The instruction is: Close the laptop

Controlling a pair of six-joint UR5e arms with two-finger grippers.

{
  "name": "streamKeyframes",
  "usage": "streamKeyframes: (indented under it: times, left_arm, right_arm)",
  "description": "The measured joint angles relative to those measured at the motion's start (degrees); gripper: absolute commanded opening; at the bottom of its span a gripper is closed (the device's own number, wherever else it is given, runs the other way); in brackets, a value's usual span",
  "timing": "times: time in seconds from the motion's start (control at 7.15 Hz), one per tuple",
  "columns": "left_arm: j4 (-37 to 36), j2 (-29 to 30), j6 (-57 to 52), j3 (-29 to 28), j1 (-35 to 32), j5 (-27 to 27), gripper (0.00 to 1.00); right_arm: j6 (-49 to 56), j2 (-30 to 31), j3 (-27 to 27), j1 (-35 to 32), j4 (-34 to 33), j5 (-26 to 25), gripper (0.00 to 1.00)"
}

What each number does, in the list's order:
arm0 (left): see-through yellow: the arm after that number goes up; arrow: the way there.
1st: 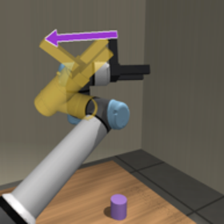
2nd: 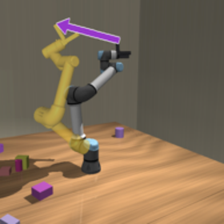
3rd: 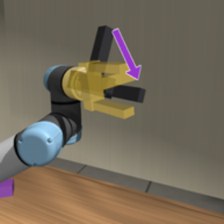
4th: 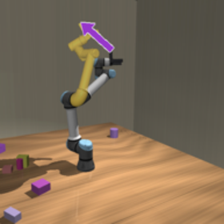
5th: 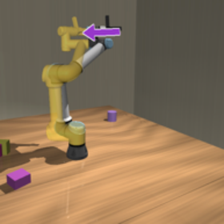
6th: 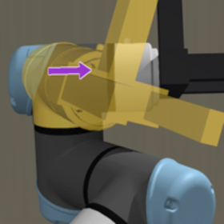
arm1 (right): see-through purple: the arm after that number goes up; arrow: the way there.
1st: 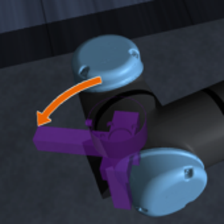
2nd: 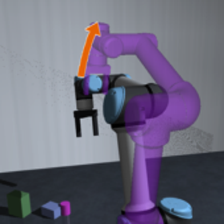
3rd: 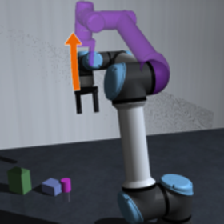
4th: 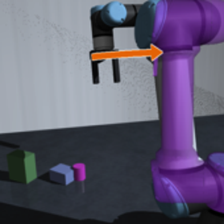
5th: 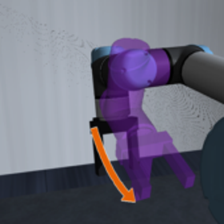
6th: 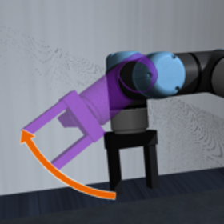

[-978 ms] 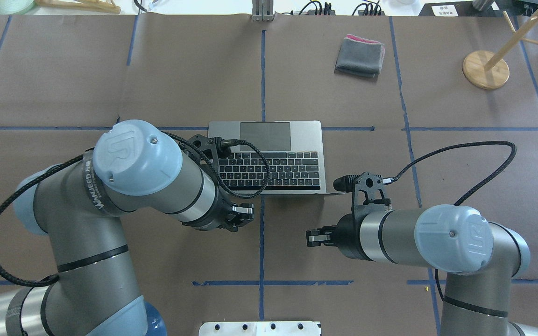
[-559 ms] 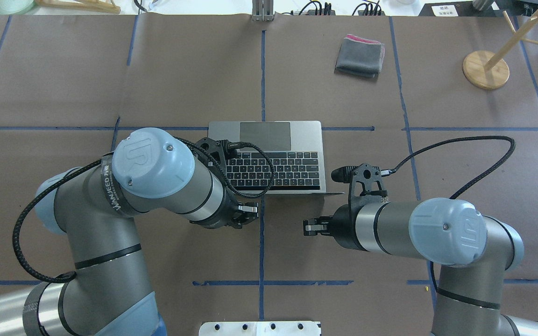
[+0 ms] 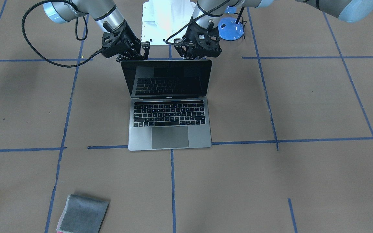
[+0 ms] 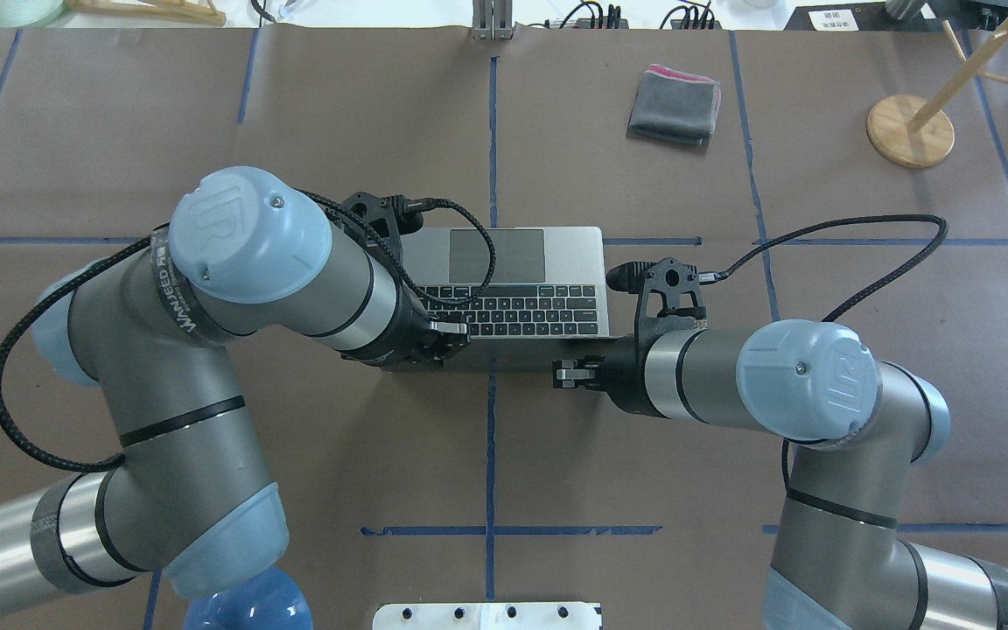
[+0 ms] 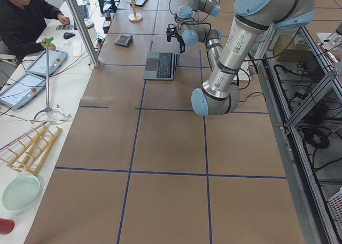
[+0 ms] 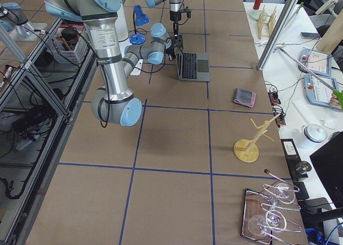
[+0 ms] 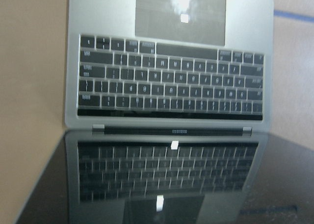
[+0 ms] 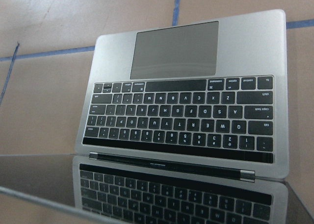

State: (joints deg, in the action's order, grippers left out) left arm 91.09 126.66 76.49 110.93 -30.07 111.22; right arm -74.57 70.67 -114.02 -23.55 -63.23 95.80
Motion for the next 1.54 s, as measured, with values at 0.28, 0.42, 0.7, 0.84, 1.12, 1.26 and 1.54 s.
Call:
streamKeyframes:
  times: [0.28, 0.42, 0.7, 0.84, 1.12, 1.26, 1.54]
  left_arm:
    - [3.26, 0.89, -0.92, -3.50, -2.02, 0.04, 0.00]
    - [4.08, 2.30, -1.03, -5.64, -2.81, 0.05, 0.00]
    - [4.97, 4.58, -1.73, -9.54, -4.33, 0.05, 0.00]
    - [6.28, 5.20, -2.03, -11.74, -5.02, 0.05, 0.00]
    - [9.64, 6.11, -2.28, -16.49, -5.79, 0.05, 0.00]
    - [11.20, 6.42, -2.67, -18.79, -6.11, 0.03, 0.00]
    - [13.39, 7.11, -3.75, -23.05, -6.62, 0.01, 0.00]
  right_arm:
    - [0.13, -0.71, 0.61, -2.58, 0.13, 0.52, 0.00]
    - [0.40, -0.98, 1.31, -3.83, 0.18, 1.05, 0.00]
    - [1.28, -3.04, 4.84, -5.81, 0.24, 1.72, 0.00]
    - [1.63, -5.09, 7.79, -6.66, 0.27, 1.83, 0.00]
    - [2.62, -7.15, 11.60, -8.34, 0.32, 2.41, 0.00]
    - [3.19, -7.85, 13.19, -9.37, 0.38, 3.32, 0.00]
    - [4.02, -9.50, 16.71, -10.50, 0.52, 4.32, 0.00]
